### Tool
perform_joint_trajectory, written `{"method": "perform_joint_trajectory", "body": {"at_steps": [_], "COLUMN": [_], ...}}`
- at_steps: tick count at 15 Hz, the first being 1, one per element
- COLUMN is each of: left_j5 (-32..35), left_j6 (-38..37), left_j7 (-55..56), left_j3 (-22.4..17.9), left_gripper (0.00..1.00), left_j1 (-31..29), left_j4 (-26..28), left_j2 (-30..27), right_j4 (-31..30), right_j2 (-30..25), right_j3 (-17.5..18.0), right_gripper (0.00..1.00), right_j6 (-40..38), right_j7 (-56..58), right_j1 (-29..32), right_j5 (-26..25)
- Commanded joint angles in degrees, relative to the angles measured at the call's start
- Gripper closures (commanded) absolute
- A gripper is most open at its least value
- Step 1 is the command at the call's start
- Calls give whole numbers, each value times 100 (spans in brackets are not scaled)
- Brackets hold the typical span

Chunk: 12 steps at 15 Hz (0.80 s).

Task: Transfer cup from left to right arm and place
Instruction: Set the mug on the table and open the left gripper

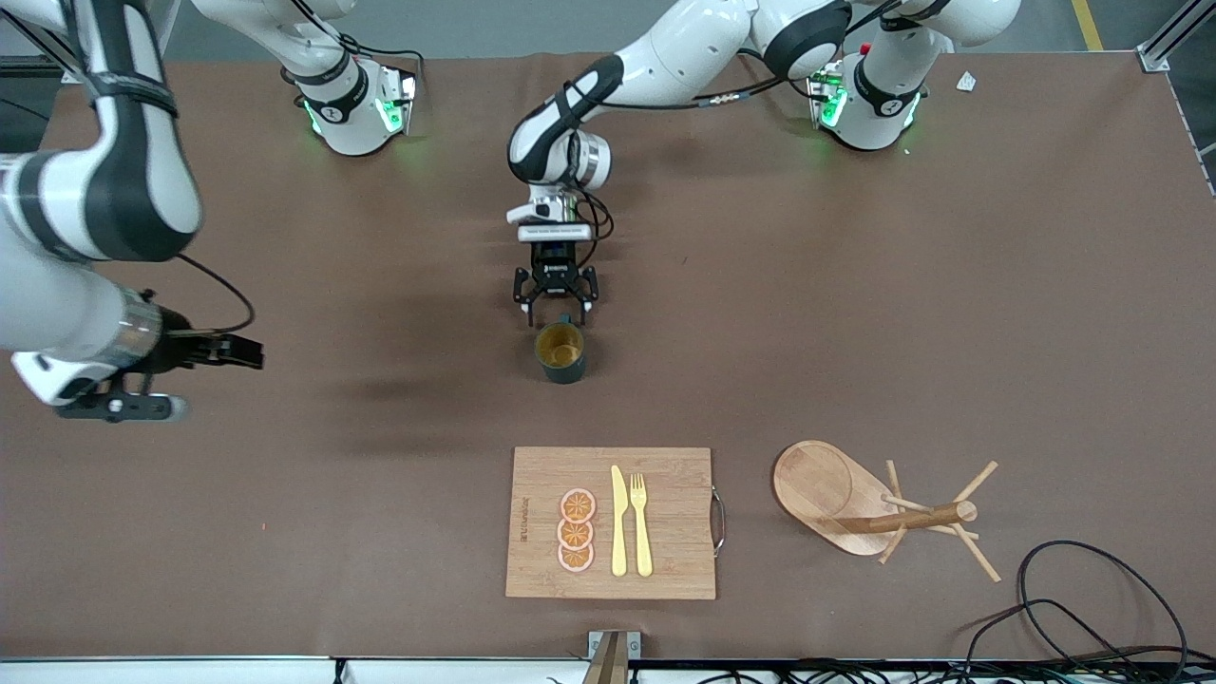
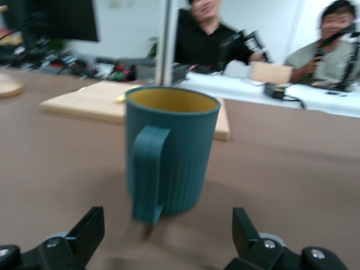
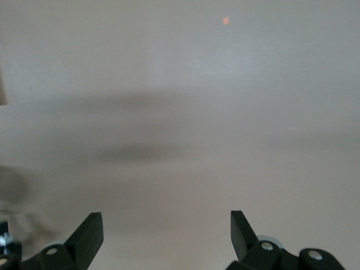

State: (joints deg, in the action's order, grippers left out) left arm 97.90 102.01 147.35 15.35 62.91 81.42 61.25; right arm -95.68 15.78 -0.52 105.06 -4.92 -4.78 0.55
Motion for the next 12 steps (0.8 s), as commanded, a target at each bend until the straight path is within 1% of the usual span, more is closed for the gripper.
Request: {"method": "perform_joint_trajectory", "body": {"at_steps": [1,3,5,7,8,10,11,12], "left_j5": [-1102,-1946,-2684,-3475,-3888,-4898,-5303,-5551], "left_j6": [-382,-672,-1032,-1148,-1166,-1166,-1166,-1166], "left_j7": [-468,-733,-1127,-1471,-1612,-1928,-2147,-2323], "left_j3": [450,688,908,970,970,1023,1023,1023], "left_gripper": [0,1,1,1,1,1,1,1], "left_j1": [11,19,-15,-60,-103,-445,-542,-726], "left_j4": [49,58,49,58,58,145,328,504], "left_j2": [-437,-710,-990,-1385,-1631,-2220,-2562,-2852], "right_j4": [-328,-494,-1037,-1583,-1811,-1980,-1989,-1989], "right_j2": [-110,-92,-83,-83,-49,66,92,110], "right_j3": [-18,-18,-9,-9,-9,-9,-9,-9], "right_gripper": [0,0,0,0,0,0,0,0], "right_j6": [234,540,1381,2278,2665,3037,3047,3047], "right_j7": [-420,-790,-800,-791,-756,-773,-773,-791], "right_j1": [-399,-654,-734,-831,-927,-1164,-1243,-1340], "right_j5": [24,137,287,463,472,472,472,498]}}
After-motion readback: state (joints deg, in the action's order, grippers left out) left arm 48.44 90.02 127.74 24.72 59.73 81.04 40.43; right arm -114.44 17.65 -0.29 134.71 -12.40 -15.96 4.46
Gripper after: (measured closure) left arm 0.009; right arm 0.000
